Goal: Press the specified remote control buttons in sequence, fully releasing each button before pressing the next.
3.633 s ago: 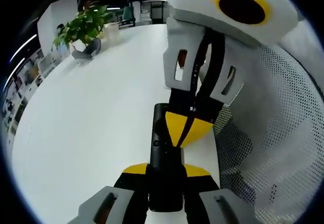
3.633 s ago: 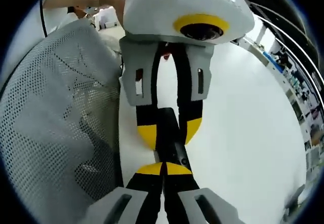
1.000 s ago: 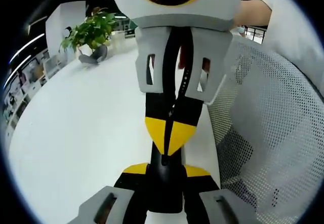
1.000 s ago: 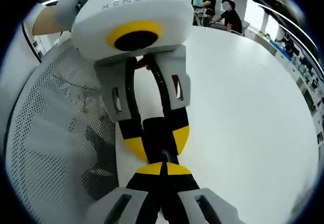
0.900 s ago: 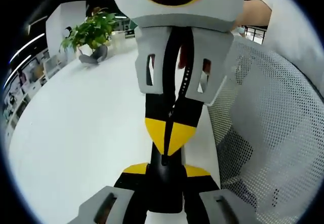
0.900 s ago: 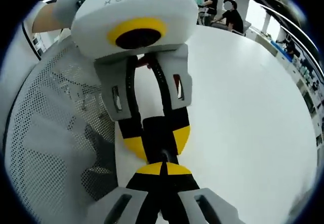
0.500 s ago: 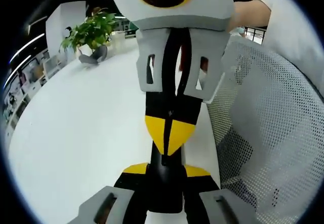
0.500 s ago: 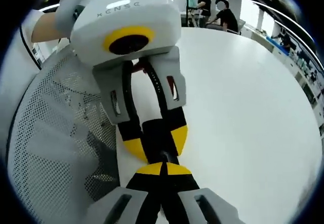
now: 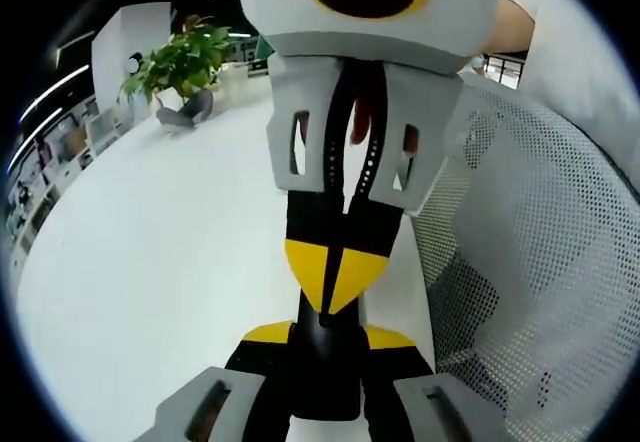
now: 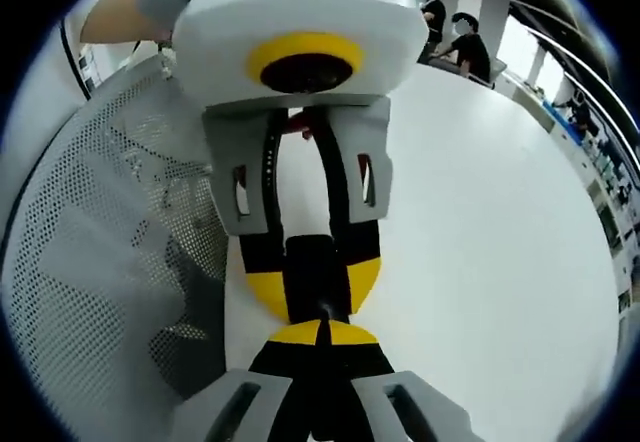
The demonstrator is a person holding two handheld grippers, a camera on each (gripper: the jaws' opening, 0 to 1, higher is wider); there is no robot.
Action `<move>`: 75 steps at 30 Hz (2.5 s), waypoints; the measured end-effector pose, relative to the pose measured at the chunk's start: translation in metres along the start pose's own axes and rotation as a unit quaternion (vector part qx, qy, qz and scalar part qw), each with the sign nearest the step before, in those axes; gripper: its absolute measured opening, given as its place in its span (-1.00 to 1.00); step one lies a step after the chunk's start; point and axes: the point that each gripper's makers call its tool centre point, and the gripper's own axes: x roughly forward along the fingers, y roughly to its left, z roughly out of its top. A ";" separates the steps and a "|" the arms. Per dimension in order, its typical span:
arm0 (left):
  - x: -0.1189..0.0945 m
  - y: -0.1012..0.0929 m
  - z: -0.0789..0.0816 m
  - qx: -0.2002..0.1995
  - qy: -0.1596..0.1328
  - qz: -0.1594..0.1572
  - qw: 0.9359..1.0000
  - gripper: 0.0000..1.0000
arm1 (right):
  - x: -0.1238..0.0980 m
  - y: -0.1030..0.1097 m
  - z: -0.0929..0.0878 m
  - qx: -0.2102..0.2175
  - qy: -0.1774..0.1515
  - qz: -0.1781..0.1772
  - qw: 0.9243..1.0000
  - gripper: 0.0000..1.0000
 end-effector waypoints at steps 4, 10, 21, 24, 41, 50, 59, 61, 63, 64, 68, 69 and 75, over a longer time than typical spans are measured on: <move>0.000 0.000 0.000 0.002 0.002 -0.001 1.000 -0.52 | 0.002 -0.001 0.000 -0.038 0.011 -0.020 0.999 -1.00; 0.000 0.000 0.000 0.005 0.003 -0.002 1.000 -0.52 | 0.002 -0.003 0.000 -0.004 -0.017 -0.017 1.000 -1.00; 0.000 -0.001 0.001 0.021 0.021 -0.014 0.999 -0.52 | 0.004 0.001 0.011 0.019 -0.050 0.006 0.999 -1.00; 0.000 0.000 0.000 0.022 0.023 -0.014 0.999 -0.52 | 0.007 0.002 0.010 0.033 -0.047 0.015 0.998 -1.00; -0.001 -0.001 0.000 0.013 0.033 -0.025 0.999 -0.52 | 0.004 0.008 0.009 0.020 -0.032 0.047 0.998 -1.00; 0.000 -0.002 -0.001 0.015 0.030 -0.013 0.999 -0.52 | 0.004 0.009 0.009 0.057 -0.030 0.040 0.997 -1.00; -0.001 -0.001 -0.001 0.018 0.032 -0.014 0.999 -0.52 | 0.001 0.009 0.011 0.074 -0.093 0.018 0.993 -1.00; -0.001 -0.001 -0.001 0.019 0.032 -0.014 0.999 -0.52 | -0.001 0.011 0.008 0.117 -0.101 0.031 0.987 -1.00; -0.001 -0.001 -0.001 0.019 0.033 -0.014 0.999 -0.52 | -0.004 0.007 0.003 0.114 -0.096 0.023 0.988 -0.99; -0.001 -0.001 -0.001 0.018 0.034 -0.013 0.999 -0.52 | -0.006 0.004 -0.001 0.106 -0.093 0.011 0.990 -0.95; -0.001 -0.001 0.000 0.012 0.034 -0.011 0.999 -0.52 | -0.011 0.001 -0.022 0.083 -0.066 -0.011 0.994 -0.57; 0.000 -0.001 -0.001 0.012 0.034 -0.011 0.999 -0.52 | -0.012 0.000 -0.025 0.091 -0.067 -0.013 0.994 -0.54; 0.000 -0.002 0.000 0.014 0.037 -0.007 0.999 -0.52 | -0.016 0.000 -0.044 0.126 -0.061 -0.011 0.990 -0.43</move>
